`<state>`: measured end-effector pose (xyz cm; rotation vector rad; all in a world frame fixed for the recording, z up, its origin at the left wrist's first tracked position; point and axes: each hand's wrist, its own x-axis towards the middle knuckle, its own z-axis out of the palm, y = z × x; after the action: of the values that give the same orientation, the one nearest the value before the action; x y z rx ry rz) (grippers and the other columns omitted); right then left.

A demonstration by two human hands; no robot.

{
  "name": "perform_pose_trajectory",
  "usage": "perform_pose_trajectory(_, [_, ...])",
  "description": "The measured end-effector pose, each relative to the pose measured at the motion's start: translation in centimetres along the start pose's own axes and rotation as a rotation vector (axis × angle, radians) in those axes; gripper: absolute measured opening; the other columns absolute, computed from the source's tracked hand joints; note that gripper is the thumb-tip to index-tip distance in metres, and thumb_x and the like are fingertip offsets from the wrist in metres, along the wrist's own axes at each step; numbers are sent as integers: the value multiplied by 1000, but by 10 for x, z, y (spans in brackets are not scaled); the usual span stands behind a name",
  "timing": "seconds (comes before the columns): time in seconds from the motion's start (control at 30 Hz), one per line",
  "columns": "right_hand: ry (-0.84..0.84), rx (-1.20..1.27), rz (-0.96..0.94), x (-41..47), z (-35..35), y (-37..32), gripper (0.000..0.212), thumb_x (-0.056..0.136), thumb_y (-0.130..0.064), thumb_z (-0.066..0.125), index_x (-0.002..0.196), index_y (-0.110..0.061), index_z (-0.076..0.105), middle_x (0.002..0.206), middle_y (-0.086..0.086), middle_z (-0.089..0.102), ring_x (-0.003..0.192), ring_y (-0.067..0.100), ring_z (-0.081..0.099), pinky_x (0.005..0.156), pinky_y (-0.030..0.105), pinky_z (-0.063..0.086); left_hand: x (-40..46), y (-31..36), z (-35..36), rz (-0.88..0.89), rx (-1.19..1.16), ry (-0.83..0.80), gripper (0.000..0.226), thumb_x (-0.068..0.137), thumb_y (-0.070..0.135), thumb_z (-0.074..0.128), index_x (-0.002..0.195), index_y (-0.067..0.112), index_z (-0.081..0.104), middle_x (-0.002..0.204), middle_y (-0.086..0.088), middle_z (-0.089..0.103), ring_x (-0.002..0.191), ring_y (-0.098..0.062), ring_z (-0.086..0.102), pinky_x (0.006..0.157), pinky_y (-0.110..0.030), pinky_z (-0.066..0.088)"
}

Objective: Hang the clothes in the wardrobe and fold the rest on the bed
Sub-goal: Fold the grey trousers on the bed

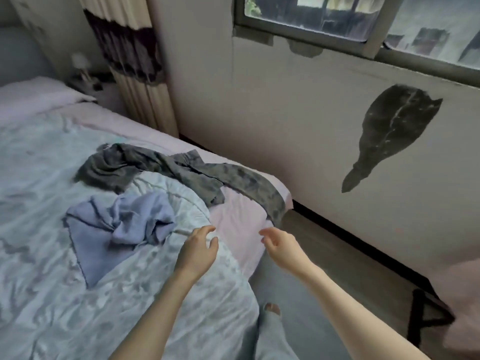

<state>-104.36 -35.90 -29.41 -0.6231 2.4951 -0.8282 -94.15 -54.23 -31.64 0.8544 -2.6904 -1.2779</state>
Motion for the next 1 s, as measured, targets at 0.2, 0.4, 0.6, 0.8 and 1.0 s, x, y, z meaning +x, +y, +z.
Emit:
perform_pose_trajectory(0.2, [-124,-155,-100,195,-24,6,35,94,-16,36,122,-14,58,119,1,63,103,19,59,83,28,45,175,-8,7,-225,12,62,38,95,19,47,132,12,48,136,-9,47,123,-25,45,100,-32,36])
perform_pose_trajectory(0.4, [-216,-359,-169,367,-10,-14,33,93,-14,33,117,-11,54,113,6,59,101,28,56,83,37,48,319,-44,-8,-297,139,64,43,96,23,43,138,14,41,142,-6,38,126,-27,39,100,-37,36])
perform_pose_trajectory(0.6, [-292,-534,-267,511,81,-9,47,94,-23,39,139,-12,35,138,8,42,127,27,39,100,39,37,426,-120,-6,-283,343,42,48,97,25,42,143,15,32,149,-2,26,136,-23,25,103,-38,35])
perform_pose_trajectory(0.8, [-385,-658,-337,603,152,1,90,84,-55,53,149,-26,-4,158,-4,1,146,21,-4,114,54,0,484,-178,-15,-249,428,67,52,95,24,43,145,18,29,155,-2,17,143,-19,13,108,-40,31])
perform_pose_trajectory(1.0, [-390,-729,-338,608,163,0,45,88,-34,49,129,-16,43,116,10,56,109,32,53,91,39,38,506,-191,-19,-102,486,64,48,97,28,42,144,22,33,157,4,17,146,-16,2,111,-40,20])
